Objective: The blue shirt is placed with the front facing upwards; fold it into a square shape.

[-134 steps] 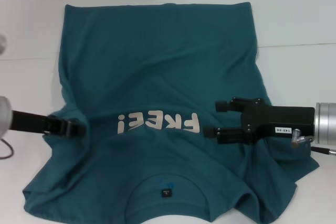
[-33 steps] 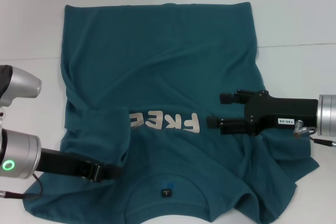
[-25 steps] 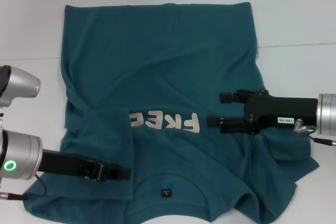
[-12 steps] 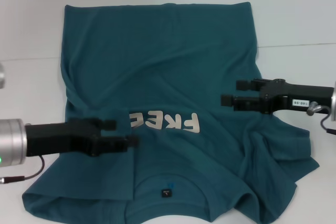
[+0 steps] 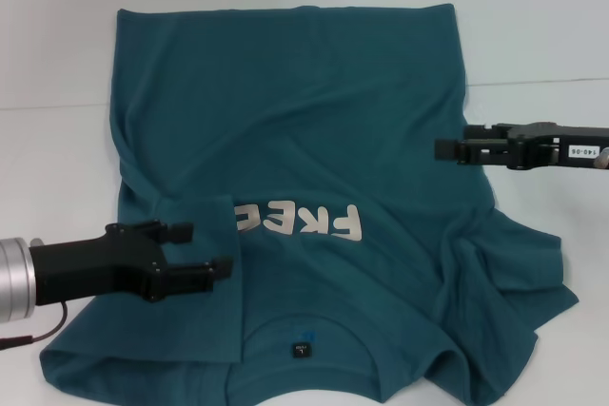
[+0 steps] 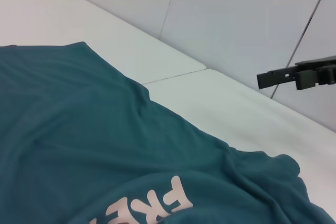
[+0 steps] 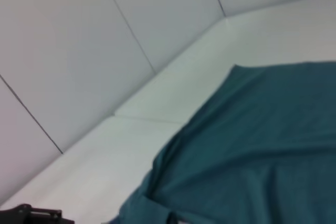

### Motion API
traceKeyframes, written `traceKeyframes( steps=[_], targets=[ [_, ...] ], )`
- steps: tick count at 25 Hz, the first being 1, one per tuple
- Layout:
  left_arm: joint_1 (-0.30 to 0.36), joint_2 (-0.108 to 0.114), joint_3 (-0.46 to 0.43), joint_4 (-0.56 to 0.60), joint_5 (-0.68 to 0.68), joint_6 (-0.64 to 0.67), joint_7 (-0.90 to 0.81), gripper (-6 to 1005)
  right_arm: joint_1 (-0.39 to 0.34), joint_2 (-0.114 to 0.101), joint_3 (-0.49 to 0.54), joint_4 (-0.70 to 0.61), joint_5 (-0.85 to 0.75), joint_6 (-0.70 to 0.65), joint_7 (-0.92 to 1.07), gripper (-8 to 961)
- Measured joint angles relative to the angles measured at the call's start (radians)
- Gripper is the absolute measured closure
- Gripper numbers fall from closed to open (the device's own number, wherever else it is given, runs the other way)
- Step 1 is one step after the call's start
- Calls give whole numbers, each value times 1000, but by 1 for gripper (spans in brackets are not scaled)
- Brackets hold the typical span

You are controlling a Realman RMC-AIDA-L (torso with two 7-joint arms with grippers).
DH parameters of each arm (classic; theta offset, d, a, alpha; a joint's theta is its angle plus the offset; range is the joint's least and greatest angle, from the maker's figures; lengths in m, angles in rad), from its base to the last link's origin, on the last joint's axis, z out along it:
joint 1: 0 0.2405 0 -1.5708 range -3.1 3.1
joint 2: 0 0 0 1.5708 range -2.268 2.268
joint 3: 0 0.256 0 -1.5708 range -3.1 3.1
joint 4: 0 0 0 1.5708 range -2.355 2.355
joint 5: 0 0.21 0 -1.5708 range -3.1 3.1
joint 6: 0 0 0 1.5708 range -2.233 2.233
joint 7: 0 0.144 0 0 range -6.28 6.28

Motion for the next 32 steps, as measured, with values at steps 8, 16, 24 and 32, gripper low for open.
traceKeyframes(
  steps=[8, 16, 24, 32],
  targets=[
    [18, -2, -1, 1, -8, 11, 41, 137, 39, 0, 12, -50, -144, -31, 131, 36],
    [32, -3, -27, -16, -40, 28, 92, 138, 50, -2, 52, -117, -225, -54, 233, 36],
    [43, -3, -46, -20, -44, 50, 104, 138, 64, -8, 91, -124, -339, -61, 296, 36],
    [44, -3, -50, -51, -45, 62, 117, 138, 75, -12, 121, -151, -501, -82, 411, 37]
  ],
)
